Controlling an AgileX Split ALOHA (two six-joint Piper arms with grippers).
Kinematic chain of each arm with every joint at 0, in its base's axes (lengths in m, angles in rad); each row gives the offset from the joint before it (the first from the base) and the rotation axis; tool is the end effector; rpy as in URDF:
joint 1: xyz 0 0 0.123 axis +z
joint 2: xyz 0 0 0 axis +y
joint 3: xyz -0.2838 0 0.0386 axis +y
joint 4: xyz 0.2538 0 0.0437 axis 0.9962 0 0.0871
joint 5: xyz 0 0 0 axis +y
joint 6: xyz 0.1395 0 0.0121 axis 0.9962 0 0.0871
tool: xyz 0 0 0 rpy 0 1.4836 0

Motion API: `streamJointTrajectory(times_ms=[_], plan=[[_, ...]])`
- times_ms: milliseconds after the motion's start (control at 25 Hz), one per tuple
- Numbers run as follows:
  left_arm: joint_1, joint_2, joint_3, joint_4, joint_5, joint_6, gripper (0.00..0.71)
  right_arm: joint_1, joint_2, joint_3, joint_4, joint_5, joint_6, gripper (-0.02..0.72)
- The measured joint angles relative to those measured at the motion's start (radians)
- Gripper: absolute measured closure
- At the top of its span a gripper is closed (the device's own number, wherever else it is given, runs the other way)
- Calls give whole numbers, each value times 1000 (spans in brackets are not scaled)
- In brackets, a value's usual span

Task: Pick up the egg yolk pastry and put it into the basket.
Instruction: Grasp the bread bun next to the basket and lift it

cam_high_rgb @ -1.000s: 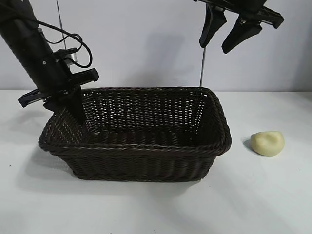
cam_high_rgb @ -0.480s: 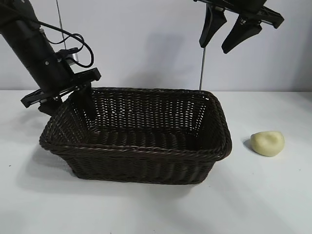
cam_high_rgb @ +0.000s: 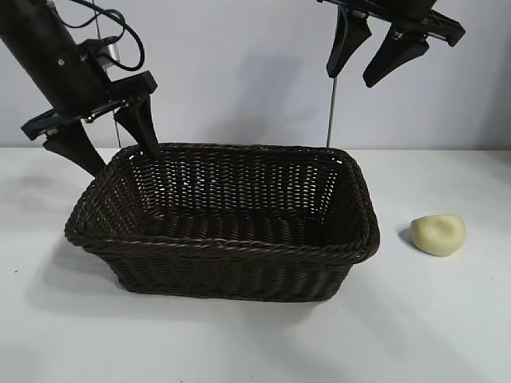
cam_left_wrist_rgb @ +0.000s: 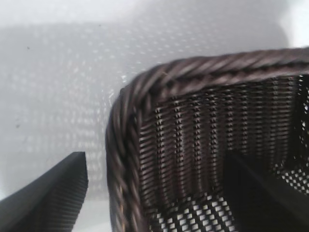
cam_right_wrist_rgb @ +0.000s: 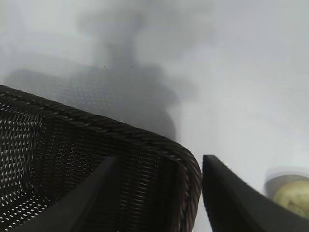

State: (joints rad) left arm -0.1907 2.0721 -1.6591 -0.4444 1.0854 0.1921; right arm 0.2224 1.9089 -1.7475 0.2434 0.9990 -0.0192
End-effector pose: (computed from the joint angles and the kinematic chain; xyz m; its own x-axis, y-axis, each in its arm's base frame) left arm 0.4281 -0.1369 0.1646 -0.9680 0.1619 -0.1916 0.2250 0.8982 -0.3777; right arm 0.4376 0.1281 0.2606 -0.8808 -0.0846 -0.4659 -0.2136 0.9491 0.2314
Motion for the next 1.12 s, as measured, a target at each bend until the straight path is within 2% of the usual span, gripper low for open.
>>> streamJointTrajectory(times_ms=[240,520,760,960,1120], plan=[[0,-87,0,36,64,0,149,0,0,0,0,0,0,323],[0,-189,0,39,91,-5,149,0,0,0,0,0,0,323],[31,-233,0,24,98,-54,149,0,0,0,0,0,0,323],[35,-242,0,-98,47,-61,149,0,0,0,1,0,0,323],[25,-243,59,-136,-24,-61,149,0,0,0,3,0,0,323]])
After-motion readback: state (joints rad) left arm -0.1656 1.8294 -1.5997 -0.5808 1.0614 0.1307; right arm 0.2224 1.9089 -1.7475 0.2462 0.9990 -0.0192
